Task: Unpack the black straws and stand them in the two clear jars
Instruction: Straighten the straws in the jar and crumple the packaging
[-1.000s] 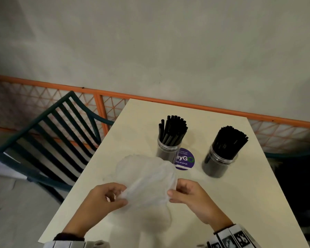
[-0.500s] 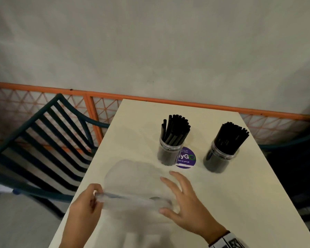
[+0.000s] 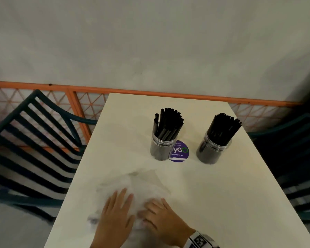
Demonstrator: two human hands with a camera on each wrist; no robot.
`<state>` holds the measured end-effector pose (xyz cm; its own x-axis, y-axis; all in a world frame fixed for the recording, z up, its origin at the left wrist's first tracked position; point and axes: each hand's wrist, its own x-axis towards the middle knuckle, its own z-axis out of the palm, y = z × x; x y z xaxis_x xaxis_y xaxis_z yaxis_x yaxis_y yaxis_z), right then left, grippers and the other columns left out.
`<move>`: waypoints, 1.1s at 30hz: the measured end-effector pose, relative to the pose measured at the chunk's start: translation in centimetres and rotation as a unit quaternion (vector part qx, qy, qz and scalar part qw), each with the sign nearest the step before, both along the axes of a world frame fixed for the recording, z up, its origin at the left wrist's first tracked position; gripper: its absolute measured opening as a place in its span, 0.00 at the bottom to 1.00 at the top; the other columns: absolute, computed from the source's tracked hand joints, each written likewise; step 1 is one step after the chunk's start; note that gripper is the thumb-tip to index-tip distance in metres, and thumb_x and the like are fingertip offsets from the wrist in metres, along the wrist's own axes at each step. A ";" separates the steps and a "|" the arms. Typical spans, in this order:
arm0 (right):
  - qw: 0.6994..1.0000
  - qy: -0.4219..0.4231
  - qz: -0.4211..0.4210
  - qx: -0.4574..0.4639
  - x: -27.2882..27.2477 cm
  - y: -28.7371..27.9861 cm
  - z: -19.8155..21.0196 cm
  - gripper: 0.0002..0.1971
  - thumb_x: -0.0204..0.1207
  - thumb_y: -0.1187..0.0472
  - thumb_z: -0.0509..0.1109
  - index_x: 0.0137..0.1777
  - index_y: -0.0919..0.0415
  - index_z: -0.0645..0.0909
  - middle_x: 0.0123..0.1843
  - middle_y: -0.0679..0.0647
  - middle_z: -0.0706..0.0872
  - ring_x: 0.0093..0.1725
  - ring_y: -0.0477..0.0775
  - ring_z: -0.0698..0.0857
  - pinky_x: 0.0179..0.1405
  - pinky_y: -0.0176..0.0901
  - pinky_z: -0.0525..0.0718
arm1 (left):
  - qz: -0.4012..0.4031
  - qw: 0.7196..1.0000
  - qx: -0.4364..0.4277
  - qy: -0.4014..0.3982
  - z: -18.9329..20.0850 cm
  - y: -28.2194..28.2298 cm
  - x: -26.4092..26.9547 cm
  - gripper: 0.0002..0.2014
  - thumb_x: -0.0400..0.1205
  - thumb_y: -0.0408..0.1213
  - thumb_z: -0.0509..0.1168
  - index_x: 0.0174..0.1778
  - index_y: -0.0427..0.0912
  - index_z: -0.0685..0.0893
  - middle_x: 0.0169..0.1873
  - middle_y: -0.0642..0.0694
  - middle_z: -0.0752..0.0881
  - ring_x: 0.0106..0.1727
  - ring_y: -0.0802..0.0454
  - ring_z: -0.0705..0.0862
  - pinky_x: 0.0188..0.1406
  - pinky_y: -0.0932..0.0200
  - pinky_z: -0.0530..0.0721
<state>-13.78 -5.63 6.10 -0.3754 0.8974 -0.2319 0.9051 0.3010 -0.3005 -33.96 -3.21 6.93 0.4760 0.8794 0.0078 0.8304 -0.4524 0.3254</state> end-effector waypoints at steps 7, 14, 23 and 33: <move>0.973 0.176 -0.091 0.117 7.0 -2.2 1.1 0.15 0.82 0.46 0.51 0.51 0.44 0.80 0.55 0.45 0.87 0.64 0.41 0.78 0.72 0.37 0.70 | 0.061 0.991 -0.108 0.046 0.7 1.1 1.1 0.25 0.57 0.56 0.54 0.47 0.52 0.79 0.50 0.43 0.79 0.37 0.38 0.90 0.32 0.49 0.88; 0.936 0.205 -0.250 0.140 18.5 -2.6 2.3 0.12 0.77 0.47 0.60 0.47 0.47 0.85 0.45 0.38 0.85 0.49 0.34 0.80 0.53 0.31 0.78 | 0.077 0.986 -0.001 -0.151 8.8 1.9 6.1 0.20 0.62 0.54 0.59 0.42 0.48 0.87 0.45 0.43 0.88 0.47 0.57 0.81 0.45 0.69 0.82; 0.879 0.300 -0.364 0.074 29.3 2.7 6.8 0.28 0.70 0.52 0.76 0.69 0.53 0.73 0.61 0.45 0.79 0.65 0.46 0.76 0.70 0.42 0.72 | 0.012 0.950 -0.113 -0.292 10.9 5.3 23.8 0.24 0.67 0.53 0.70 0.59 0.63 0.74 0.58 0.63 0.79 0.58 0.72 0.77 0.63 0.67 0.76; 0.878 0.396 -0.268 -0.008 31.1 11.0 10.1 0.50 0.58 0.53 0.84 0.75 0.48 0.55 0.75 0.43 0.67 0.75 0.37 0.64 0.71 0.33 0.65 | 0.030 0.905 -0.262 -0.333 11.1 12.5 32.6 0.67 0.49 0.66 0.77 0.79 0.53 0.46 0.80 0.50 0.59 0.78 0.58 0.59 0.73 0.60 0.60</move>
